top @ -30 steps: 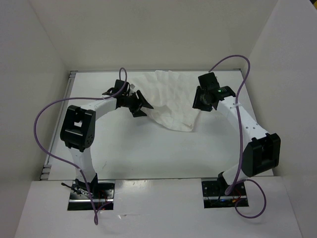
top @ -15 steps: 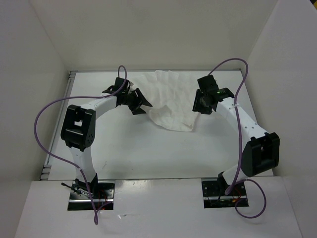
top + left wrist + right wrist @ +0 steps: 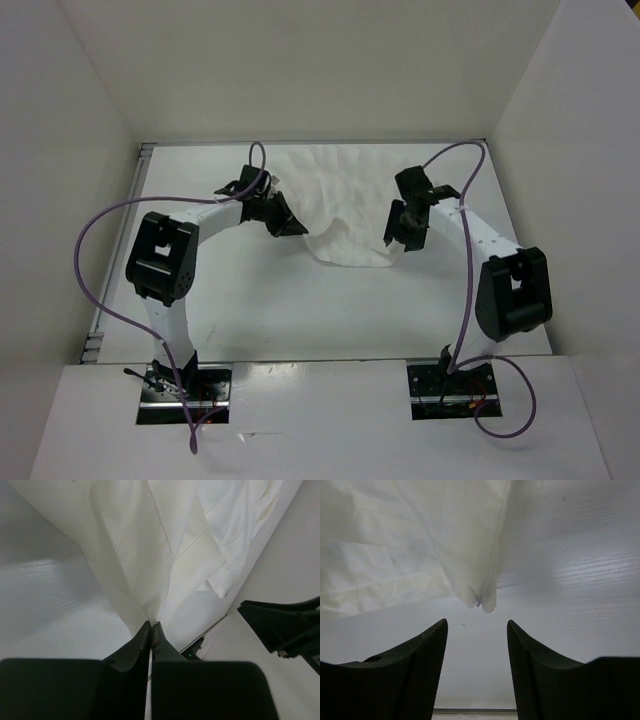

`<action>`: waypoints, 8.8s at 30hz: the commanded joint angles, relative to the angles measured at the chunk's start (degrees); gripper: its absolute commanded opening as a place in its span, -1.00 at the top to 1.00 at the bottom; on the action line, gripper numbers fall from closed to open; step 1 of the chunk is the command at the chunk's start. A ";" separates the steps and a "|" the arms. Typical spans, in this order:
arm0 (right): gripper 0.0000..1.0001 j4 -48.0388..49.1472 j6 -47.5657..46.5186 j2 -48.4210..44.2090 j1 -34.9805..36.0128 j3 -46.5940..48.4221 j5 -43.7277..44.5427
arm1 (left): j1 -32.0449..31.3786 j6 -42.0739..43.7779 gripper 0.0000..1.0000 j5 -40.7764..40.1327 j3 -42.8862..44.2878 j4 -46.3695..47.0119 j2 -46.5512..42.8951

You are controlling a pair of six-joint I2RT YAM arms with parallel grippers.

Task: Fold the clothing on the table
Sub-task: Flatten the skirt out, then fold the skirt

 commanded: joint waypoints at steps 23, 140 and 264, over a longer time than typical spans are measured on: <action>1.00 1.20 5.24 5.84 -8.37 -0.67 3.18 | 2.17 12.60 1.00 -2.47 -7.93 -4.93 -10.53; 1.00 6.04 -2.41 16.55 -12.51 -0.59 -23.91 | 11.41 25.34 1.00 0.95 1.55 -12.75 5.19; 1.00 3.48 5.24 12.06 -1.52 -11.66 -5.80 | 6.22 23.85 1.00 -1.50 -18.22 -6.77 -3.16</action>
